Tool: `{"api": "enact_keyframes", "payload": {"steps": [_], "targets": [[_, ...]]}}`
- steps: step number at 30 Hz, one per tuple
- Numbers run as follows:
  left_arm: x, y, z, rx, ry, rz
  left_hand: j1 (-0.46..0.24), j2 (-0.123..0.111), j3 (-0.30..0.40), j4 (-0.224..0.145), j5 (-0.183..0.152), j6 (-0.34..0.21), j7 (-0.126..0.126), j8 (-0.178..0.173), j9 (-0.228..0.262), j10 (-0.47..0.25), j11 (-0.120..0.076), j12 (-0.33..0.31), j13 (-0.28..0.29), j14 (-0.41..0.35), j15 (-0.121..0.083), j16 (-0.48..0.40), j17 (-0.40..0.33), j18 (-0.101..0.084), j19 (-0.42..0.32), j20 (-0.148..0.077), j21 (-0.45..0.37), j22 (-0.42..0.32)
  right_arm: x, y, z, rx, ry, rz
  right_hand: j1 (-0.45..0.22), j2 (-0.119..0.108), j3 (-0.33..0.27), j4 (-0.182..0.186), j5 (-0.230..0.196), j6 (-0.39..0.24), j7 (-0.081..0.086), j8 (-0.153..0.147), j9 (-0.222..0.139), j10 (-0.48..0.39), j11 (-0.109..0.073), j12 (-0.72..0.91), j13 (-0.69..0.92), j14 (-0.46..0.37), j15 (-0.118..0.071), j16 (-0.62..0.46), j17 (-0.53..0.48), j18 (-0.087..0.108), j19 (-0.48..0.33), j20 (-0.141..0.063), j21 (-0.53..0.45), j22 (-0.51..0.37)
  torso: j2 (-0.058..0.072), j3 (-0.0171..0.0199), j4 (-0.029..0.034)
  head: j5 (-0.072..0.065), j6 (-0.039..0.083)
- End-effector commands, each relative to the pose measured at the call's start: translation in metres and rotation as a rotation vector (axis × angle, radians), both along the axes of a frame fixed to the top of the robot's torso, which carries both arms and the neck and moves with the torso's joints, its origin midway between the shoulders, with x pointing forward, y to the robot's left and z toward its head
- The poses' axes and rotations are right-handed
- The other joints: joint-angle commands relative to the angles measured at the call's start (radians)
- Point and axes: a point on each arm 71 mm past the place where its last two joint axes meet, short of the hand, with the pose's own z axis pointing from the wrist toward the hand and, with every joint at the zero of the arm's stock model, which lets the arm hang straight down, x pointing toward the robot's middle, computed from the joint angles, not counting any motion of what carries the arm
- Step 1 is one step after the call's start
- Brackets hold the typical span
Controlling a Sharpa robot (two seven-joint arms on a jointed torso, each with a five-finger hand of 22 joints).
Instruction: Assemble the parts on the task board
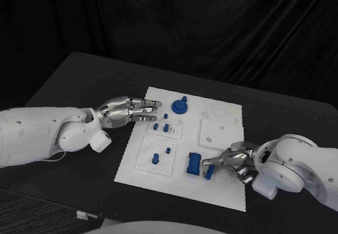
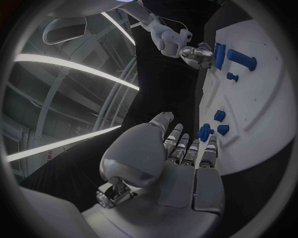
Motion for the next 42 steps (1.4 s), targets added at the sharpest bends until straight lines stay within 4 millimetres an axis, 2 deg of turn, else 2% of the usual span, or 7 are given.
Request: {"api": "enact_keyframes", "payload": {"steps": [1, 7, 13, 31, 33, 39, 42], "targets": [[-0.001, -0.001, 0.001, -0.022, -0.001, -0.007, -0.005, 0.000, 0.005, 0.001, 0.003, -0.003, 0.002, 0.006, 0.000, 0.001, 0.008, 0.003, 0.001, 0.005, 0.004, 0.005, 0.002, 0.014, 0.006, -0.002, 0.006, -0.001, -0.001, 0.000, 0.000, 0.002, -0.010, 0.000, -0.007, 0.011, -0.026, 0.020, -0.004, -0.006, -0.003, 0.022, 0.013, 0.105, -0.011, 0.004, 0.263, 0.060, -0.012, 0.006, 0.010, 0.016, -0.002, -0.009, -0.003, 0.168, 0.000, -0.0002, -0.0001, 0.000, 0.000], [-0.001, -0.001, 0.000, -0.021, 0.000, -0.006, -0.007, 0.000, 0.008, 0.001, 0.003, 0.000, 0.003, 0.007, 0.001, 0.001, 0.008, 0.003, 0.001, 0.005, 0.006, 0.004, 0.001, 0.014, 0.006, -0.002, 0.006, -0.002, -0.001, -0.001, 0.000, 0.005, -0.019, -0.010, -0.008, 0.017, -0.051, 0.042, -0.004, -0.015, -0.004, 0.039, 0.022, 0.105, -0.013, 0.004, 0.263, 0.060, -0.013, 0.006, 0.011, 0.016, -0.001, -0.011, -0.003, 0.168, 0.000, -0.0002, -0.0001, 0.004, 0.000], [-0.001, -0.001, -0.001, -0.020, 0.002, -0.006, -0.007, 0.000, 0.008, 0.001, 0.003, 0.000, 0.003, 0.007, 0.001, 0.001, 0.008, 0.003, 0.001, 0.005, 0.006, 0.004, 0.001, 0.014, 0.006, -0.002, 0.006, -0.002, -0.002, -0.004, 0.002, 0.009, -0.030, -0.026, -0.015, 0.039, -0.073, 0.073, -0.002, -0.015, -0.007, 0.061, 0.033, 0.105, -0.015, 0.004, 0.263, 0.061, -0.014, 0.009, 0.016, 0.016, 0.000, -0.012, -0.001, 0.169, 0.000, 0.0002, 0.0006, 0.005, 0.000], [-0.001, -0.002, -0.003, -0.017, 0.010, -0.012, -0.007, 0.001, 0.010, 0.001, 0.004, 0.002, 0.003, 0.008, 0.001, 0.002, 0.009, 0.005, 0.001, 0.005, 0.006, 0.004, 0.001, 0.014, 0.005, -0.002, 0.006, -0.003, -0.001, -0.008, 0.013, 0.041, -0.050, -0.075, -0.005, 0.076, -0.085, 0.095, 0.014, -0.022, -0.008, 0.073, 0.036, 0.105, -0.016, 0.004, 0.263, 0.060, -0.016, 0.004, 0.006, 0.016, 0.001, -0.014, -0.005, 0.168, 0.000, 0.0000, 0.0002, 0.000, 0.000], [-0.001, -0.003, -0.003, -0.017, 0.010, -0.013, -0.007, 0.001, 0.010, 0.001, 0.004, 0.002, 0.003, 0.008, 0.001, 0.002, 0.009, 0.005, 0.001, 0.005, 0.006, 0.004, 0.001, 0.014, 0.005, -0.002, 0.006, -0.003, 0.000, -0.007, 0.014, 0.044, -0.053, -0.074, -0.001, 0.080, -0.088, 0.097, 0.018, -0.030, -0.007, 0.068, 0.032, 0.105, -0.015, 0.004, 0.263, 0.060, -0.015, 0.004, 0.006, 0.016, 0.001, -0.013, -0.005, 0.168, 0.000, 0.0001, 0.0003, -0.001, 0.000], [-0.001, -0.003, -0.003, -0.018, 0.011, -0.015, -0.007, 0.001, 0.010, 0.001, 0.004, 0.002, 0.003, 0.008, 0.001, 0.002, 0.009, 0.005, 0.001, 0.005, 0.006, 0.004, 0.001, 0.014, 0.005, -0.002, 0.006, -0.003, 0.000, -0.004, 0.015, 0.055, -0.048, -0.065, 0.014, 0.100, -0.113, 0.112, 0.029, -0.059, 0.011, 0.010, -0.028, 0.105, 0.001, 0.004, 0.263, 0.061, -0.003, 0.006, 0.010, 0.014, 0.004, -0.005, 0.000, 0.170, 0.000, -0.0001, 0.0004, 0.003, 0.000], [-0.001, -0.003, -0.003, -0.019, 0.012, -0.015, -0.008, 0.001, 0.012, 0.000, 0.005, 0.002, 0.003, 0.008, 0.001, 0.003, 0.009, 0.006, 0.001, 0.005, 0.006, 0.005, 0.002, 0.014, 0.005, -0.002, 0.006, -0.003, 0.000, -0.003, 0.015, 0.059, -0.041, -0.061, 0.018, 0.105, -0.118, 0.114, 0.031, -0.057, 0.014, -0.002, -0.042, 0.105, 0.003, 0.004, 0.263, 0.061, -0.001, 0.007, 0.012, 0.014, 0.005, -0.003, 0.003, 0.171, 0.000, -0.0002, 0.0007, 0.004, 0.000]]}}
